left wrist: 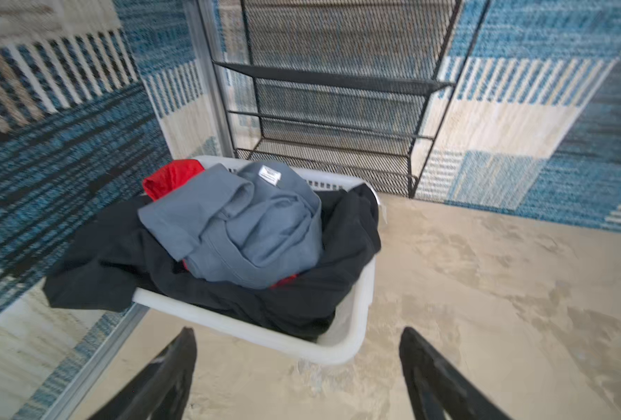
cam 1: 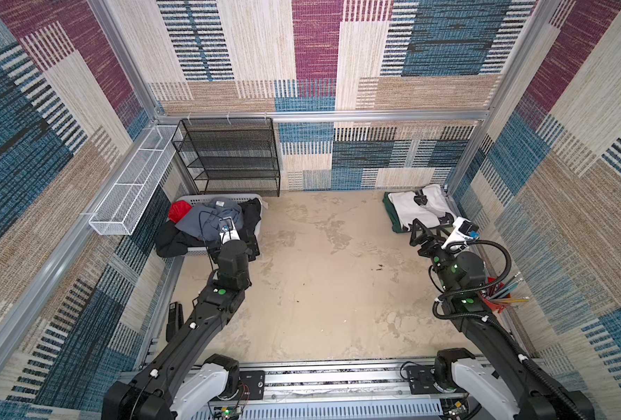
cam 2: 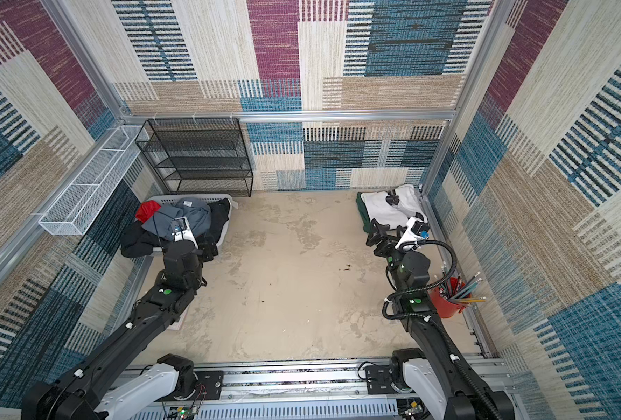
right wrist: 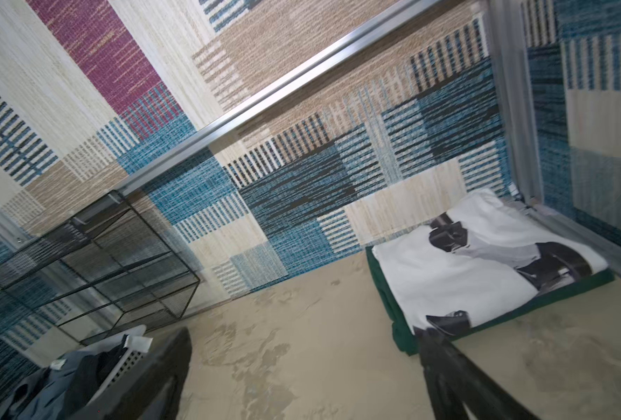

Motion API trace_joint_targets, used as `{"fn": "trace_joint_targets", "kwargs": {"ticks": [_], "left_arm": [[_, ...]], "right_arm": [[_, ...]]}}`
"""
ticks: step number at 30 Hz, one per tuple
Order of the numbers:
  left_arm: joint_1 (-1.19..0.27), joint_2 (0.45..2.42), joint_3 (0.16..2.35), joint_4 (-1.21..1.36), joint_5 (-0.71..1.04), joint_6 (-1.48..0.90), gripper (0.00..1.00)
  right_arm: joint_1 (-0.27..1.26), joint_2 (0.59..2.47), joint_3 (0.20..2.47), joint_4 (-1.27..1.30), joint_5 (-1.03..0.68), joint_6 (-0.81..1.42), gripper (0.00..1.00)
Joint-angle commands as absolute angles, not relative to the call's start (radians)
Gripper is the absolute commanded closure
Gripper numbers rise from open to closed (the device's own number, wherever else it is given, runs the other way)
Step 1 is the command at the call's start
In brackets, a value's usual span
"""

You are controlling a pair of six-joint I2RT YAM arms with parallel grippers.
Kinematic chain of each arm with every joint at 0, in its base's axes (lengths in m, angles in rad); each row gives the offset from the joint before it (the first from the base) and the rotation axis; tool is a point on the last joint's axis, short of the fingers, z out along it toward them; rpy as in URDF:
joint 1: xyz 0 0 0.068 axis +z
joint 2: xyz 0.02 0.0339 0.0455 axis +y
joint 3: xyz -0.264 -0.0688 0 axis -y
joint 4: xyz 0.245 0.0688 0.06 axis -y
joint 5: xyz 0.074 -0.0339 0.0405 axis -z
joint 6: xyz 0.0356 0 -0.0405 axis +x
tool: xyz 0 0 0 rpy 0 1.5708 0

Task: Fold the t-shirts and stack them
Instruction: 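Reach the left gripper into the basket and grasp the grey-blue t-shirt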

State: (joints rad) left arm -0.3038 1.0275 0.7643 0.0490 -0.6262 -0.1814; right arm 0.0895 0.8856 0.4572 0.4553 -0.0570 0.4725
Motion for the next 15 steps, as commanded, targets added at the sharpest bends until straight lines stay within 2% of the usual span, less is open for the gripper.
{"fn": "trace_joint_targets", "kwargs": {"ticks": [1, 6, 11, 15], "left_arm": [[-0.301, 1.108, 0.909, -0.195, -0.742, -0.219, 0.06], [-0.262, 1.276, 1.104, -0.319, -0.721, -0.218, 0.01], [-0.106, 1.457, 1.3, -0.482, -0.54, -0.288, 0.01], [-0.018, 1.585, 1.404, -0.513, -0.444, -0.306, 0.01]], "right_arm": [[0.09, 0.883, 0.469, 0.306, -0.269, 0.553, 0.01], [0.091, 0.808, 0.387, 0.207, -0.412, 0.615, 0.01], [0.091, 0.719, 0.38, 0.117, -0.466, 0.593, 0.01], [0.091, 0.697, 0.438, 0.033, -0.483, 0.541, 0.01]]}}
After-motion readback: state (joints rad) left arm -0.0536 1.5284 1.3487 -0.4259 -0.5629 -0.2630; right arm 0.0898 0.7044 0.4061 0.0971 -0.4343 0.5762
